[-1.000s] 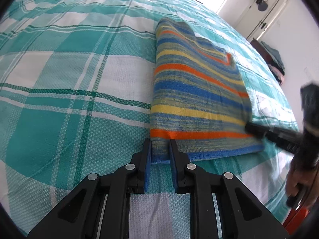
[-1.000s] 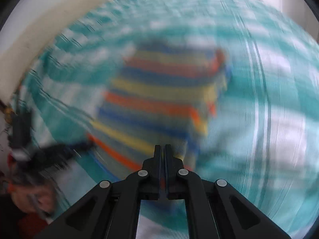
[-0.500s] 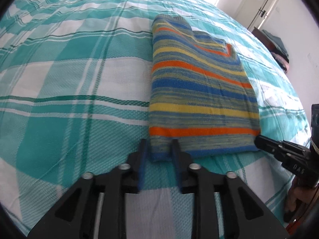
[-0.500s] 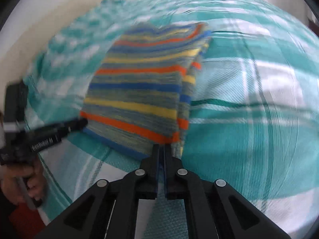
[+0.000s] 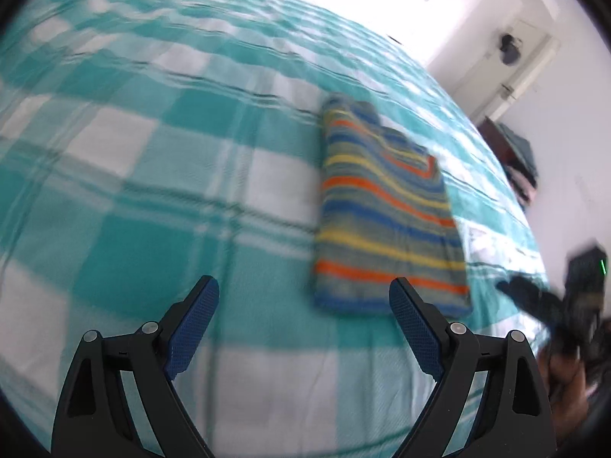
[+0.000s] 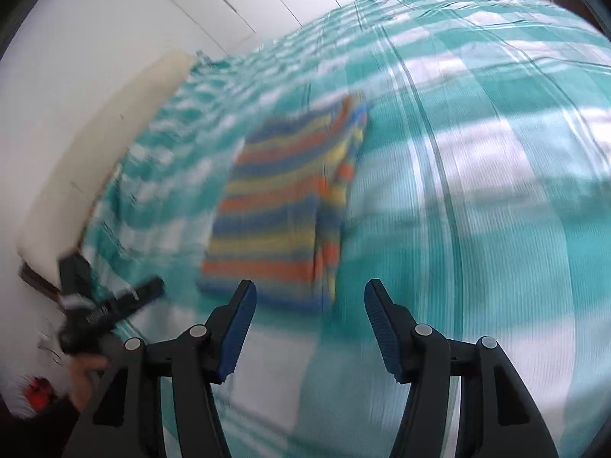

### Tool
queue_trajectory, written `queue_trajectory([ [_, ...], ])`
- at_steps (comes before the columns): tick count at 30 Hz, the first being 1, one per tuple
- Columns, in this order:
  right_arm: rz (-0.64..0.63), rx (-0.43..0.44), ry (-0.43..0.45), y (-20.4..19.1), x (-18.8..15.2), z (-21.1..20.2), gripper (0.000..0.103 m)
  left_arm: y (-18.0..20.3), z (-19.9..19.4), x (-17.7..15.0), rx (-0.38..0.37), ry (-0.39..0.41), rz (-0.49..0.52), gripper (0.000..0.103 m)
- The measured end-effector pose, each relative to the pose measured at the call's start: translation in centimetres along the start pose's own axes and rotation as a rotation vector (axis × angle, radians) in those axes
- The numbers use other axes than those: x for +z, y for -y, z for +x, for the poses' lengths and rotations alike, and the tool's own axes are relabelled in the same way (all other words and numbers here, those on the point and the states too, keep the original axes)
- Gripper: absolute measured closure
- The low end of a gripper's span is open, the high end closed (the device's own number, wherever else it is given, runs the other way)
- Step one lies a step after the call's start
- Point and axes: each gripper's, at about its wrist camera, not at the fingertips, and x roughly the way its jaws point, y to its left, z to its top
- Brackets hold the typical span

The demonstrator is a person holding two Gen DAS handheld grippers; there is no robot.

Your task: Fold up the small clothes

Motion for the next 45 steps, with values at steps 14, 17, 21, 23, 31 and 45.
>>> queue_trajectory([
  [14,0.287,0.375,-0.173,8.8,14.5,17.1,0.062,3.2,7.7,1.3,-0.178,-0.129,0.087,0.027],
  [17,0.212,0.304,-0.228,7.3,15.1,19.4,0.081,3.4,8.3,1.6,-0.144,-0.137,0.095,0.071],
  [21,0.118,0.236,-0.183,5.0,15.5,18.2,0.082,3.1,7.6,2.4,-0.134,-0.145,0.064,0.093],
  [23,0.094,0.235,-0.143,3.7,15.7,16.6,0.083,3.5,6.4,2.7,-0.141,-0.127,0.063,0.094],
  [31,-0.07,0.265,-0.08,-2.6,16.9,11.1,0.084,5.8,-0.3,3.6,-0.179,-0.01,0.106,0.095],
  [45,-0.084,0.111,-0.089,-2.8,15.7,10.4,0.051,5.2,2.3,1.6,0.041,-0.008,0.227,0.054],
])
